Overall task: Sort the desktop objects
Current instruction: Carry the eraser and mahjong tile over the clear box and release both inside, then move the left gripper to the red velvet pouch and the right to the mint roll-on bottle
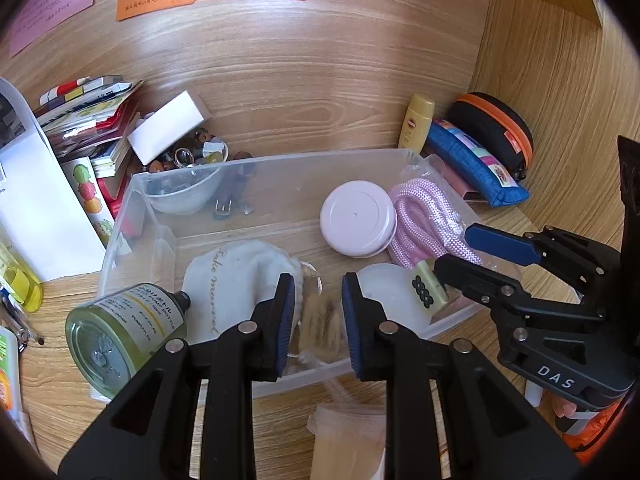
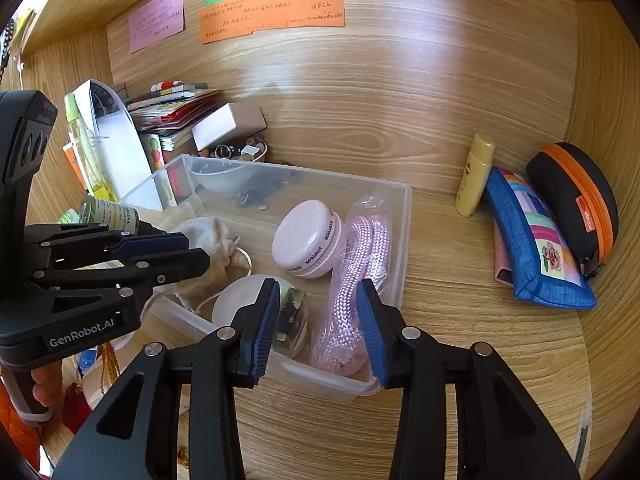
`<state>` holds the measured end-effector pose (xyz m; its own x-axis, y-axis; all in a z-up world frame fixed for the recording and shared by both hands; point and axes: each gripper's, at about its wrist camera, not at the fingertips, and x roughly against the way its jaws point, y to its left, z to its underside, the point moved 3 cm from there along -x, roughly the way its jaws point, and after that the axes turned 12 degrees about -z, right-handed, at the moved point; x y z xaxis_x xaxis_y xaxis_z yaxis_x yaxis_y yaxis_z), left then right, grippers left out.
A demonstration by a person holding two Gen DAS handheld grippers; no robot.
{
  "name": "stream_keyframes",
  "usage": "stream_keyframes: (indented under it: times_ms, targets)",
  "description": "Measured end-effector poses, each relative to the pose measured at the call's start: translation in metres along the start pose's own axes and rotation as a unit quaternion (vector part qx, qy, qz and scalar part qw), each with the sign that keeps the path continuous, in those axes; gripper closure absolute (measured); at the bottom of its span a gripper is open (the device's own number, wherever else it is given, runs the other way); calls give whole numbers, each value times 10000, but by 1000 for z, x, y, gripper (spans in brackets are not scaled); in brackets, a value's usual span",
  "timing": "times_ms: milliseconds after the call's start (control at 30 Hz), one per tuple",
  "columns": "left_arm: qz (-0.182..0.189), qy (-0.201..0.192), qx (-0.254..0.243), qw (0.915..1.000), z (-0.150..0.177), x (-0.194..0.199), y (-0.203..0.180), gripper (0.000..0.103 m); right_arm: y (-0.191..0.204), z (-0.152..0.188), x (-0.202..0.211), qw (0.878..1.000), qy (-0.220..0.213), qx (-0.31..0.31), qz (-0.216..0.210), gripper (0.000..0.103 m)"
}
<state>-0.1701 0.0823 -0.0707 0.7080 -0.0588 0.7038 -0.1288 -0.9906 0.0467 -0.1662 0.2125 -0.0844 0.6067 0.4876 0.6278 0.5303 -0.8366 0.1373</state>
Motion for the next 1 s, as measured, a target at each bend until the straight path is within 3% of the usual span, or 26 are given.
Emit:
stream_keyframes:
  times_ms: [100,267,367,433,633,700,867,933,1000]
  targets:
    - [35,-3,32,10000,0,1,1,80,1,-1,1,10000,-25,50,18,59]
    - [82,-31,106,9999,-1,7,4,77,4,-4,10,9994,-262,173,125,36]
    - [79,-102,130,9998,-3,15,3,67,2,-6,14,9991,-365,149,181,30]
    - [57,-210,149,9997,-4,23,4,49,1,-7,15,9990,-381,113,193,28]
    - [-106,-653,97,9978,-8,56,5,28,0,-9,25,9988,-411,98,239,23]
    - [-173,-786,99,9967,-9,67,9,22,0,-8,33,9985,-477,100,257,21]
    - [-239,-934,263,9950,-4,91,24,19,-5,-3,54,9973,-623,36,384,16]
    - [-296,-948,367,9944,0,97,33,9,-8,1,64,9968,-657,-14,461,15]
    - [-350,-957,471,9937,7,103,41,9,-12,7,72,9963,-674,-69,528,15]
